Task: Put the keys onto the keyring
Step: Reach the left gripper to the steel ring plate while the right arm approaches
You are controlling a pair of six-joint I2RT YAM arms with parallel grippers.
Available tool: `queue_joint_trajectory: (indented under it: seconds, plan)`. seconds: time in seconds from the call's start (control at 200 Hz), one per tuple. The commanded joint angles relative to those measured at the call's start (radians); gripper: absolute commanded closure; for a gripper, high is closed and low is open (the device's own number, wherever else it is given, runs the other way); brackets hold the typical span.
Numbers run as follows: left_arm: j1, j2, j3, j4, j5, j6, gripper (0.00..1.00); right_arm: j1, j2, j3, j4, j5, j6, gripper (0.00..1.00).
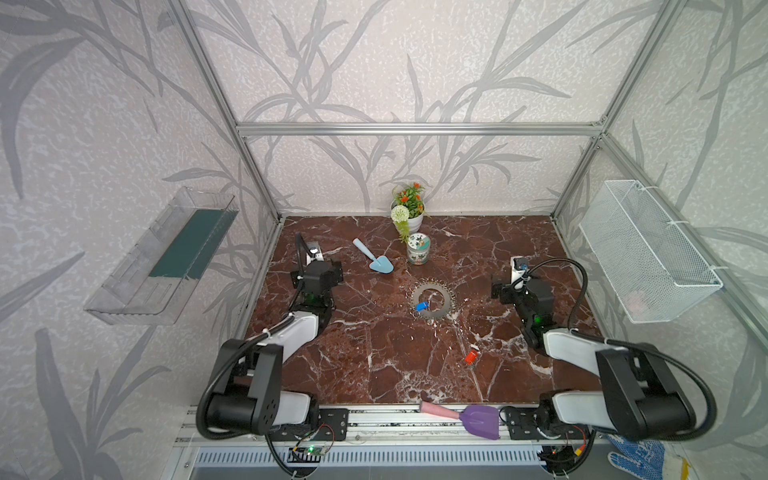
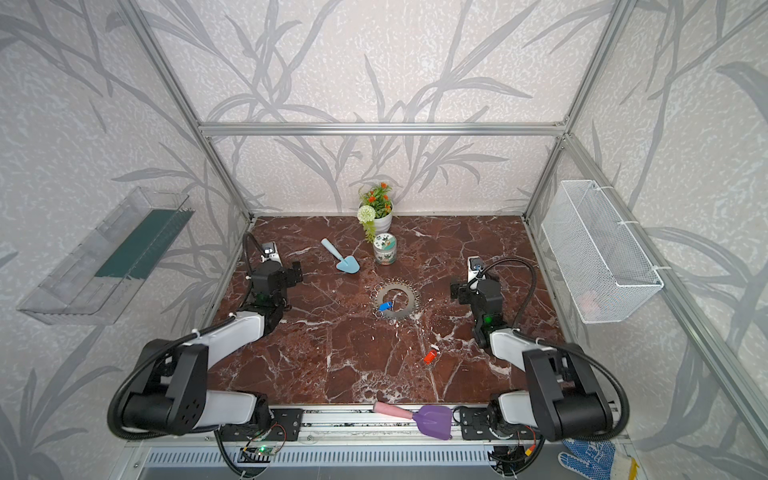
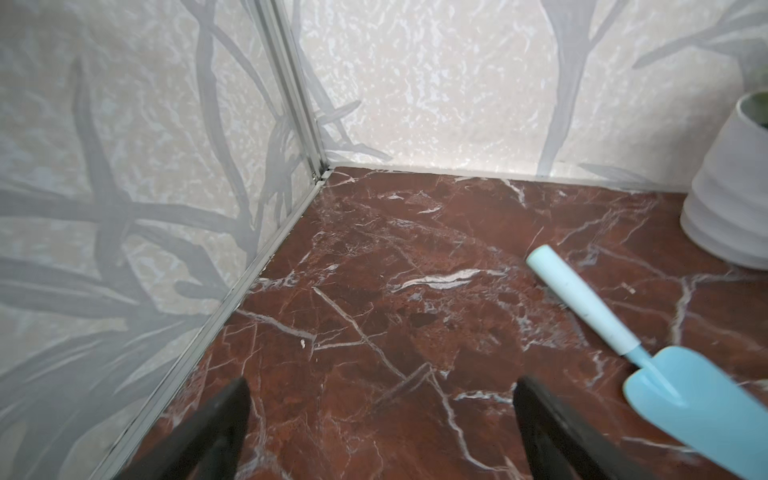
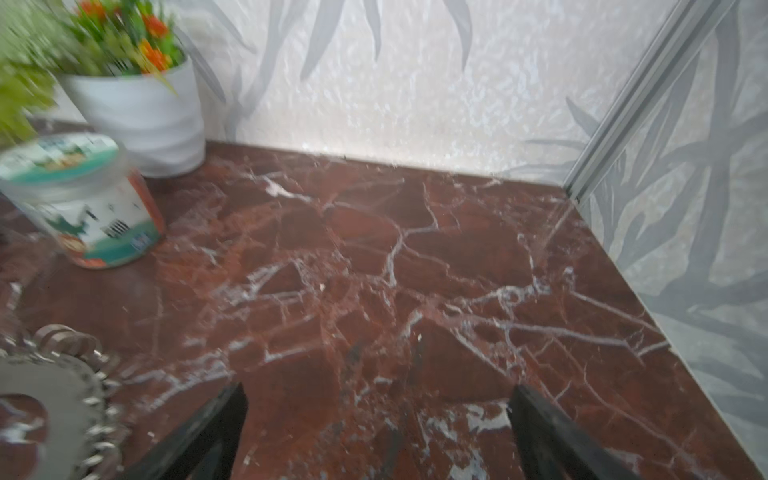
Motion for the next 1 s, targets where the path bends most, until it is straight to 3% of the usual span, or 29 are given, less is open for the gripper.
queue_joint_trajectory:
  seconds: [0.0, 0.06, 0.11, 0.155, 0.245, 0.39, 0.52, 0.71, 0.995]
  plan:
    - [-0.044, -0.086, 0.112, -0.444, -0.101, -0.267, 0.01, 0.003, -0.124, 0.084, -0.221, 0.035, 0.241, 0.01]
    - [-0.047, -0.121, 0.127, -0.531, -0.016, -0.414, 0.01, -0.001, -0.158, 0.084, -0.231, -0.023, 0.298, 0.01]
    - [-0.046, -0.158, 0.115, -0.550, 0.086, -0.487, 0.01, -0.006, -0.179, 0.066, -0.209, 0.009, 0.422, 0.01]
    - [-0.054, -0.188, 0.113, -0.582, 0.189, -0.503, 0.01, -0.035, -0.207, 0.052, -0.221, -0.012, 0.555, 0.01]
    - [-0.097, -0.227, 0.099, -0.622, 0.363, -0.517, 0.01, -0.058, -0.238, 0.031, -0.164, -0.135, 0.625, 0.01]
    - [-0.227, -0.244, 0.100, -0.700, 0.576, -0.487, 0.02, -0.056, -0.256, 0.149, -0.507, -0.203, 0.756, 0.01]
    - [-0.359, -0.208, 0.134, -0.752, 0.706, -0.428, 0.16, -0.013, -0.263, 0.198, -0.695, -0.280, 0.702, 0.01]
    - [-0.485, -0.002, 0.267, -0.797, 0.742, -0.351, 0.38, 0.100, -0.302, 0.200, -0.864, -0.283, 0.597, 0.01]
    - [-0.527, 0.282, 0.453, -0.884, 0.799, -0.257, 0.48, 0.132, -0.413, 0.137, -0.914, -0.375, 0.528, 0.01]
